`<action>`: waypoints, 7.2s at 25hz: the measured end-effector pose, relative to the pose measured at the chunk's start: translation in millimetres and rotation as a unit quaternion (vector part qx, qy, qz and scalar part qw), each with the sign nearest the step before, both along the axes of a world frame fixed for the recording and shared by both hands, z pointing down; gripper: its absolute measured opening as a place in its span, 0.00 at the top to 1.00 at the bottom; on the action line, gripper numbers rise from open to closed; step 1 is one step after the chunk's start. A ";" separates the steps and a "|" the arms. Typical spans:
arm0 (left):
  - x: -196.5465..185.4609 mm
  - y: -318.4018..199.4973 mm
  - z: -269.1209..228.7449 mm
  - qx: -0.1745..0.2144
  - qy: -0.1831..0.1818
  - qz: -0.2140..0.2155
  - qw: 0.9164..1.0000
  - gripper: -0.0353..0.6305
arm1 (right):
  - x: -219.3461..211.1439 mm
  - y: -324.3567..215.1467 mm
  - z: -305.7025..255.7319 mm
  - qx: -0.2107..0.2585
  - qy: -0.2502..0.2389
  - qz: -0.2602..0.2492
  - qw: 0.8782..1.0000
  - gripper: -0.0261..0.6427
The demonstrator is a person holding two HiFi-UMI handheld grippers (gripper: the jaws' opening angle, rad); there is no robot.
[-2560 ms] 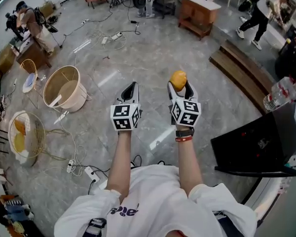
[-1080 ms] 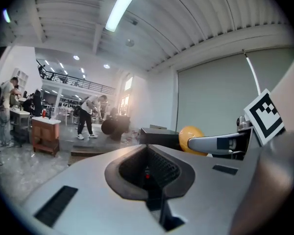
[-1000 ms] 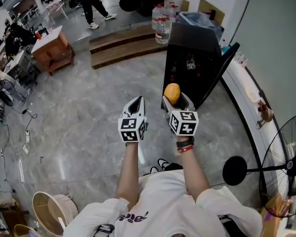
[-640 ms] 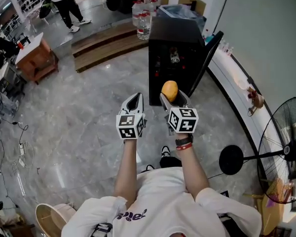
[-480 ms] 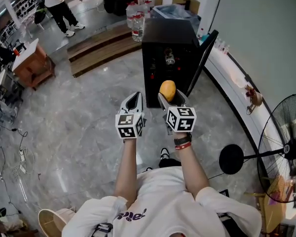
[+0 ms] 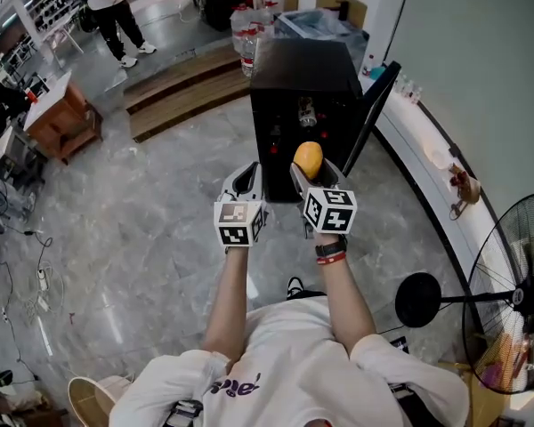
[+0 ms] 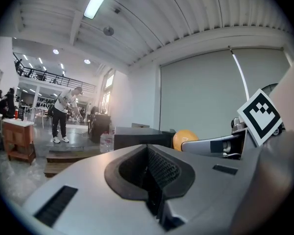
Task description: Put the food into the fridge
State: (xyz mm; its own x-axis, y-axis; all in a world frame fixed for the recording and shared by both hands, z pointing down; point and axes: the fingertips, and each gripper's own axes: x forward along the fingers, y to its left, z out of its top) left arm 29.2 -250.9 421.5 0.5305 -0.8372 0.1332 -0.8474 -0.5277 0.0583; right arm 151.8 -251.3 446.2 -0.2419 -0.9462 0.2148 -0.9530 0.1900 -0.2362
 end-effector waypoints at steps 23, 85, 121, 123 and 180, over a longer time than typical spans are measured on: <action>56.7 -67.4 84.7 -0.051 -0.005 -0.002 0.999 0.92 | 41.8 -83.2 90.1 -0.071 -0.026 -0.044 0.996 0.47; 42.1 -282.7 284.5 -0.127 -0.023 0.085 0.988 0.92 | 19.8 -367.4 353.9 -0.194 -0.024 -0.038 0.980 0.46; 33.5 -313.7 306.5 -0.144 0.009 0.073 0.987 0.92 | 37.9 -476.9 414.5 -0.175 0.013 -0.001 0.985 0.44; 36.1 -314.2 306.2 -0.144 0.007 0.074 0.987 0.92 | 38.0 -477.4 413.6 -0.171 0.018 0.000 0.985 0.41; 60.1 -155.3 190.1 -0.152 -0.007 0.062 0.986 0.92 | 68.1 -256.6 261.0 -0.167 0.060 -0.063 0.982 0.60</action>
